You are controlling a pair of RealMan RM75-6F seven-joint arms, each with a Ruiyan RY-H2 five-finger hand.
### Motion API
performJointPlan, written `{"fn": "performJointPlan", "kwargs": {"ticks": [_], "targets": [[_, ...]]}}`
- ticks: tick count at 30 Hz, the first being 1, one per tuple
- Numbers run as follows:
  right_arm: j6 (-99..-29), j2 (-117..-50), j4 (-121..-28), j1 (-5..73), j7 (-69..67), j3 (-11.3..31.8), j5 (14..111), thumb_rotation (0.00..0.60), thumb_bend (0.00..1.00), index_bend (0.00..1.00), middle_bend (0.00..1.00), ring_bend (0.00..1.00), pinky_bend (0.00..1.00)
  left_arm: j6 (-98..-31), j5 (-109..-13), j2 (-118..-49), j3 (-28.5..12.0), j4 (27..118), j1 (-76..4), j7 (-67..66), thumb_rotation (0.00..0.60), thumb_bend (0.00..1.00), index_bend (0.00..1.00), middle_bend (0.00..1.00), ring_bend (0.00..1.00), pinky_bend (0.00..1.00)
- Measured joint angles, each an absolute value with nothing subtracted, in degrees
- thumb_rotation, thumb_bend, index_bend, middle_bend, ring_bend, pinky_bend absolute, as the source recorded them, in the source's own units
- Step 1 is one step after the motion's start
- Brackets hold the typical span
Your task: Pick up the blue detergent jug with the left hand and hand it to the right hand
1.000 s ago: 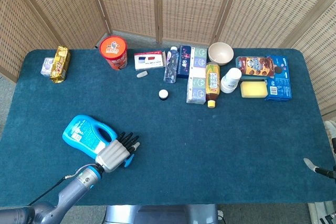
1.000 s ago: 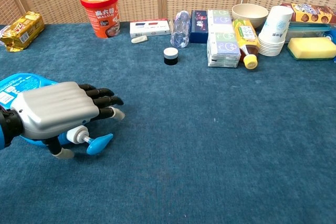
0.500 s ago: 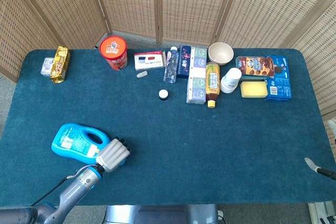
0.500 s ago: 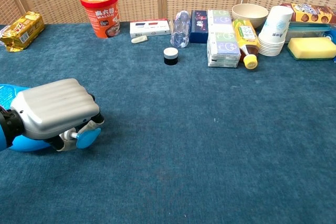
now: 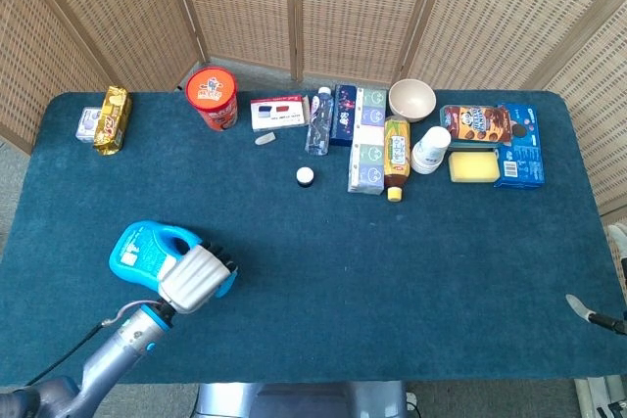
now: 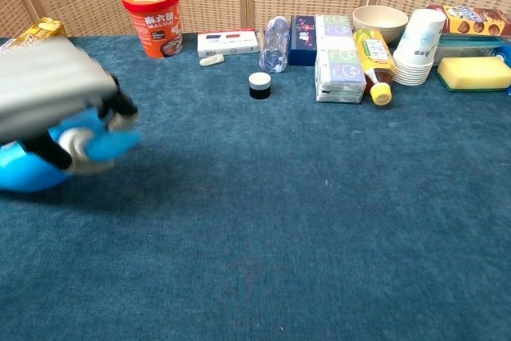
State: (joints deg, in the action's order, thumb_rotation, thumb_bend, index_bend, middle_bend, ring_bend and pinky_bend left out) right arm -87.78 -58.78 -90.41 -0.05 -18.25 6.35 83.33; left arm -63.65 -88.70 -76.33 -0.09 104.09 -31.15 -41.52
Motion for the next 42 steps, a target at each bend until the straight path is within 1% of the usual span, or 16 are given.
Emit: {"fn": "performJointPlan", "kwargs": {"ticks": [7, 13, 16, 19, 21, 23, 27, 31, 38, 42], "targets": [[-87.3, -59.0, -90.8, 0.1, -17.1, 6.3, 83.0, 0.6, 0.0, 0.0, 0.0, 0.0, 0.0, -67.8, -92.1, -69.7, -1.4, 109.2, -30.5, -35.3, 0.6, 0.3, 0.68, 0.59, 0.49, 0.59], [-86.3, -59.2, -90.8, 0.4, -16.8, 6.1, 82.7, 0.6, 0.0, 0.0, 0.0, 0.0, 0.0, -70.3, -93.5, -65.5, -2.7, 112.2, -29.9, -31.1, 0.6, 0.3, 0.69, 0.6, 0.5, 0.6], [-86.2, -59.4, -90.8, 0.6, -16.4, 6.1, 82.7, 0.6, 0.0, 0.0, 0.0, 0.0, 0.0, -71.2, -94.1, -63.9, -3.2, 112.9, -29.6, -29.6, 0.6, 0.33, 0.7, 0.62, 0.51, 0.61], [-86.2, -59.4, -90.9, 0.6, -16.2, 6.1, 82.7, 0.6, 0.0, 0.0, 0.0, 0.0, 0.0, -71.4, -94.4, -63.0, -3.4, 113.4, -29.4, -28.5, 0.6, 0.4, 0.71, 0.63, 0.52, 0.61], [-86.1, -59.5, -91.0, 0.6, -16.1, 6.0, 82.8, 0.6, 0.0, 0.0, 0.0, 0.0, 0.0, -71.4, -94.5, -62.8, -3.5, 113.5, -29.3, -28.1, 0.6, 0.43, 0.73, 0.65, 0.54, 0.63], [-86.0, -59.5, -91.0, 0.7, -16.2, 6.0, 82.8, 0.6, 0.0, 0.0, 0.0, 0.0, 0.0, -71.5, -94.5, -62.6, -3.7, 113.7, -29.3, -27.6, 0.6, 0.46, 0.74, 0.68, 0.59, 0.67], [-85.8, -59.5, -90.9, 0.7, -16.1, 5.9, 82.7, 0.6, 0.0, 0.0, 0.0, 0.0, 0.0, -71.5, -94.4, -62.4, -3.9, 113.9, -29.3, -26.9, 0.6, 0.47, 0.75, 0.7, 0.65, 0.74], [-85.7, -59.6, -90.9, 0.8, -16.1, 5.9, 82.7, 0.6, 0.0, 0.0, 0.0, 0.0, 0.0, -71.1, -93.8, -62.2, -4.1, 114.1, -29.3, -26.1, 0.6, 0.47, 0.76, 0.74, 0.68, 0.78], [-85.3, -59.7, -90.8, 0.9, -16.1, 5.8, 82.7, 0.6, 0.0, 0.0, 0.0, 0.0, 0.0, -72.1, -93.2, -61.8, -5.4, 114.7, -29.2, -23.8, 0.6, 0.47, 0.76, 0.75, 0.69, 0.78], [-84.6, -59.7, -90.9, 1.2, -16.7, 5.5, 83.1, 0.6, 0.0, 0.0, 0.0, 0.0, 0.0, -73.9, -93.1, -60.8, -6.7, 115.7, -29.0, -21.5, 0.6, 0.47, 0.76, 0.75, 0.69, 0.78]]}}
